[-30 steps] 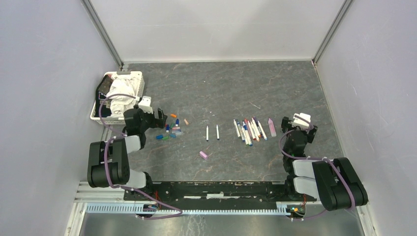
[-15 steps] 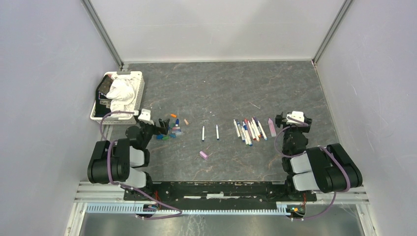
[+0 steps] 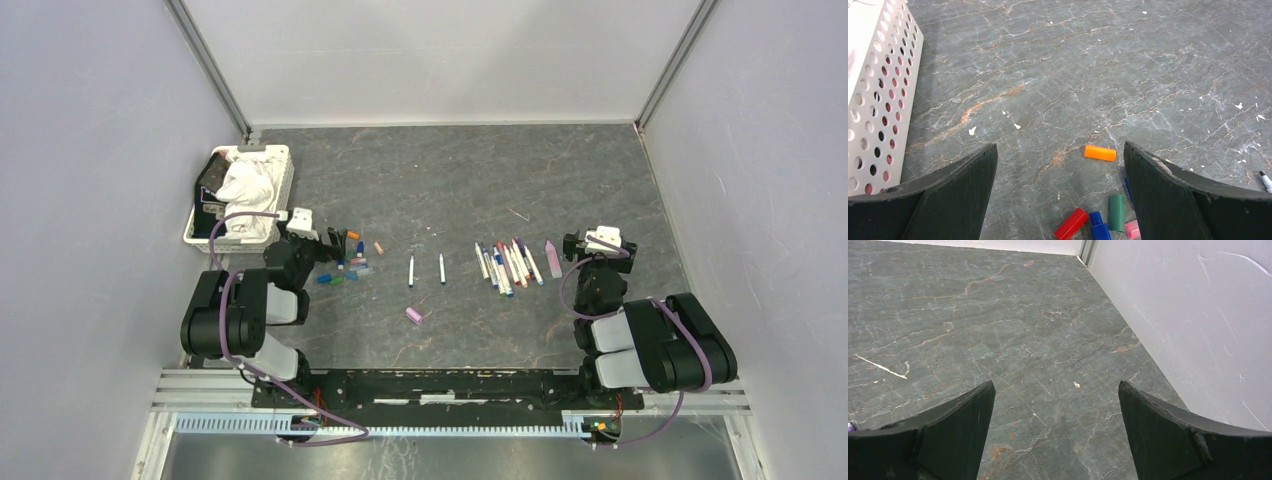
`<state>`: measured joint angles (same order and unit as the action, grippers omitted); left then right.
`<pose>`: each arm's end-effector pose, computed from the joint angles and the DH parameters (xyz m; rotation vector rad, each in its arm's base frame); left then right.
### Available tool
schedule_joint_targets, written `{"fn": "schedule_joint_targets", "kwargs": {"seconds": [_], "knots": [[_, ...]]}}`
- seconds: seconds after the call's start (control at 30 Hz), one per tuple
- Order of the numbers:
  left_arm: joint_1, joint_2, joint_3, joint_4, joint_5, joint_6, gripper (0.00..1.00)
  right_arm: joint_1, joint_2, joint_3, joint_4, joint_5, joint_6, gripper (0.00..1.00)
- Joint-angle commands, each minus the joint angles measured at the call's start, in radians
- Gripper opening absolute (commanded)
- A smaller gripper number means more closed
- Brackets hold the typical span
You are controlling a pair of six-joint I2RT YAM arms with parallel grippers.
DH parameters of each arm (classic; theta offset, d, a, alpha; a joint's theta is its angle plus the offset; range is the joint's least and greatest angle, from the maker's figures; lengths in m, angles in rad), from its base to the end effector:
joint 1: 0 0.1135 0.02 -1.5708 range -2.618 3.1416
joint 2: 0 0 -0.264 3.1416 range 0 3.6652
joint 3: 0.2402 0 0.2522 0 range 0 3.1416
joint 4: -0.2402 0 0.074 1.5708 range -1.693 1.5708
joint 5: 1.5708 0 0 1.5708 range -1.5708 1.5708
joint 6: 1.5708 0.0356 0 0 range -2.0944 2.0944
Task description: Open the pen caps
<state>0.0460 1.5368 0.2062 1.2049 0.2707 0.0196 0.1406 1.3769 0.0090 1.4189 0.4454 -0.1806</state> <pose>0.2352 0.0013 0.1401 0.1798 1.6856 -0.1804 0.1836 0.0105 0.1501 0.1126 1.5321 -0.3698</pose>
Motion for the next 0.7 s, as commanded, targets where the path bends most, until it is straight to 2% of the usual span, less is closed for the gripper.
{"fn": "schedule_joint_targets", "kwargs": {"seconds": [0.0,0.67], "knots": [[-0.003,-0.003,0.006,0.030,-0.021,0.017,1.00,-0.005,-0.010,-0.113,0.023,0.000,0.015,0.98],[-0.005,-0.002,0.013,0.015,-0.021,0.019,1.00,-0.005,-0.010,-0.114,0.023,0.000,0.015,0.98]]}}
